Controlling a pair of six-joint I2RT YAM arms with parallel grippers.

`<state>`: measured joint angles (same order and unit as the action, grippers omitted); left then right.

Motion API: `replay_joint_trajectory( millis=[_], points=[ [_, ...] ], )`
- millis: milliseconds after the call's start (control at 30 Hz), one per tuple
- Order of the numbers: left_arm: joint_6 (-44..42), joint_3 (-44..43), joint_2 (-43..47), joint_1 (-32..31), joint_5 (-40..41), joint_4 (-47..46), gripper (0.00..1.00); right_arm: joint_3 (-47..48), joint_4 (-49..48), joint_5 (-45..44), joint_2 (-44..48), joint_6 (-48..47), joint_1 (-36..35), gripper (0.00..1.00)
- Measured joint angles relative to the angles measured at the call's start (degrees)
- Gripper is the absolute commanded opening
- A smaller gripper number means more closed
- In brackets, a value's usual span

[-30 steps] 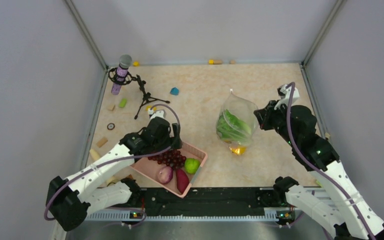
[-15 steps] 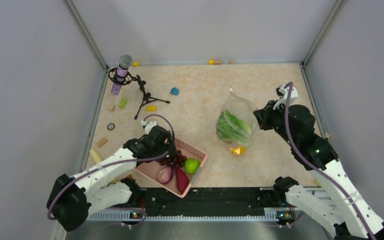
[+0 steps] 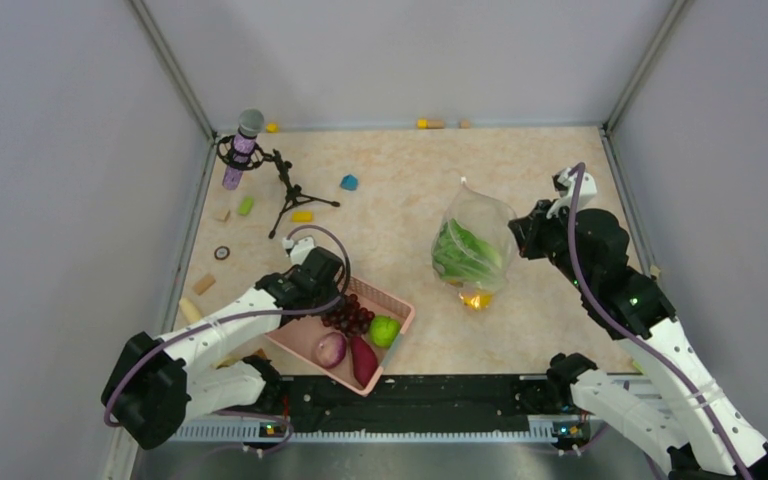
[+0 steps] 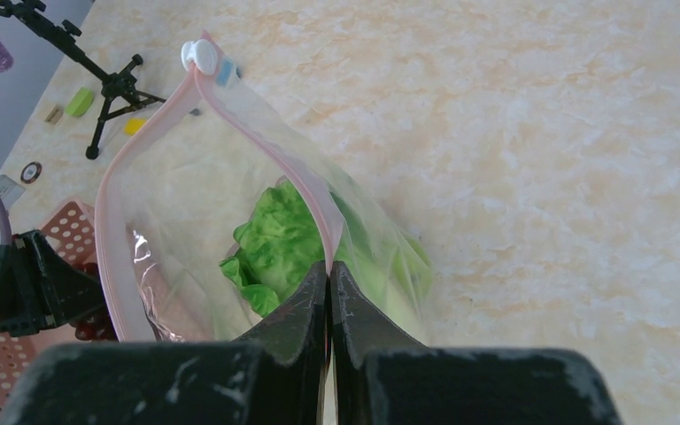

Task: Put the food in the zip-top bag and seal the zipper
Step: Pick up the fake fruit from the bin.

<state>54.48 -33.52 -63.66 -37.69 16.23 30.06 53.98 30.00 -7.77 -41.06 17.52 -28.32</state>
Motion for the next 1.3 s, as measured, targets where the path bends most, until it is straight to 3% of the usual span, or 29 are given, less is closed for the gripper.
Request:
replay_joint_trajectory(
  millis=[67, 167, 700, 1033, 1300],
  points=[
    [0.4, 0.0, 0.0, 0.0, 0.4, -0.3, 0.24, 0.0, 0.0, -0.2, 0.0, 0.0, 0.0, 0.00],
    [0.6, 0.6, 0.0, 0.1, 0.6, -1.1, 0.00, 0.0, 0.0, -0.2, 0.0, 0.0, 0.0, 0.00],
    [-2.3, 0.1, 6.7, 0.1, -0.2, 3.2, 0.00, 0.0, 0.0, -1.2, 0.1, 0.0, 0.0, 0.00],
    [-7.7, -1.6, 17.6, 0.1, -1.0, 6.6, 0.00, 0.0, 0.0, -1.3, 0.3, 0.0, 0.0, 0.00],
    [-13.0, -2.2, 30.5, 0.1, -4.2, 1.9, 0.00, 0.0, 0.0, -1.4, 0.4, 0.0, 0.0, 0.00]
  ],
)
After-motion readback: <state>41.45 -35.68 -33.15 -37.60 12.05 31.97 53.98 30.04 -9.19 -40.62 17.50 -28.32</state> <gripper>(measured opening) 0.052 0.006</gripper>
